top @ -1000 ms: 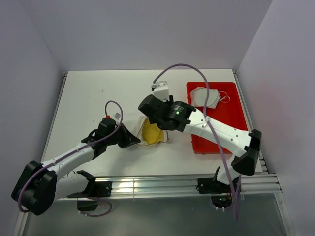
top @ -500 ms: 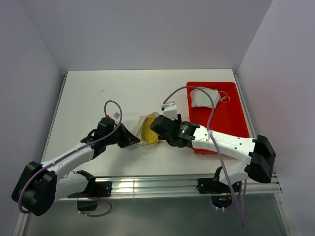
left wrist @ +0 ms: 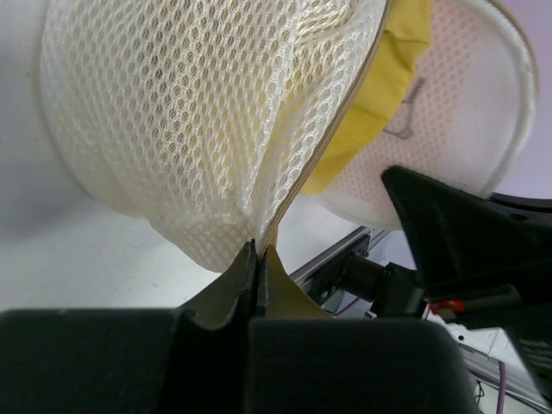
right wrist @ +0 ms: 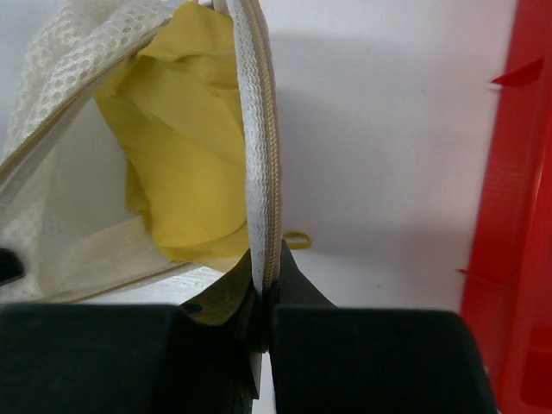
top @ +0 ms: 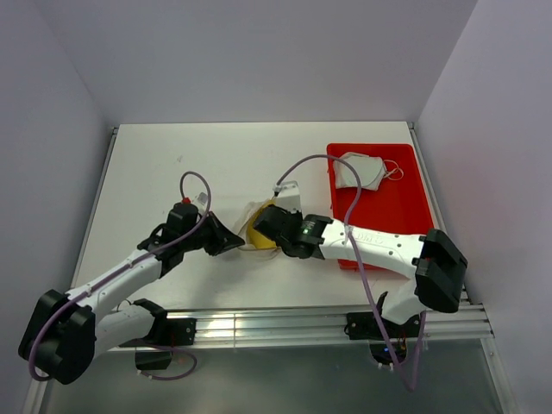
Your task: Place the bra in the laundry bag and zip it closed
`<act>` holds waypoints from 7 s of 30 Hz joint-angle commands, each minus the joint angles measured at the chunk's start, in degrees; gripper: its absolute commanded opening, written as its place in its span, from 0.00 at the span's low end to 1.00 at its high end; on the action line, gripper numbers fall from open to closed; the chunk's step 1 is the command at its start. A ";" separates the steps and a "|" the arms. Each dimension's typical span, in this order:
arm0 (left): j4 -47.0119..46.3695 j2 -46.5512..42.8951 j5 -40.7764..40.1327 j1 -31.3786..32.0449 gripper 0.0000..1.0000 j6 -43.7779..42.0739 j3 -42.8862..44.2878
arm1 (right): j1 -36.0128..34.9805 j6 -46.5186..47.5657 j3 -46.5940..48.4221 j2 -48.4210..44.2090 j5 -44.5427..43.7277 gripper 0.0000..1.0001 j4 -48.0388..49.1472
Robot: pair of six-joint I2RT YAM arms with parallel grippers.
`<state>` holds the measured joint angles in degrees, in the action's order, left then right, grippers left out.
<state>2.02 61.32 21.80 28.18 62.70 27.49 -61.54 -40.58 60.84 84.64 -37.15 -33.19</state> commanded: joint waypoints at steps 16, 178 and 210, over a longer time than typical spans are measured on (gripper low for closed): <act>7.40 -3.31 -0.80 -0.06 0.00 -8.56 9.87 | -5.70 4.72 43.74 22.94 -17.00 0.00 -49.60; 5.17 5.22 1.24 -7.44 0.04 -13.91 5.90 | 26.82 -16.11 -42.57 -21.25 50.34 0.00 65.46; 4.41 -0.33 -32.18 37.73 0.61 -15.32 18.40 | 16.19 -21.91 -7.58 -12.75 24.58 0.00 7.26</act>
<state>12.29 59.13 -7.51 64.71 46.46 44.56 -44.77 -61.10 50.06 71.13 -9.72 -22.39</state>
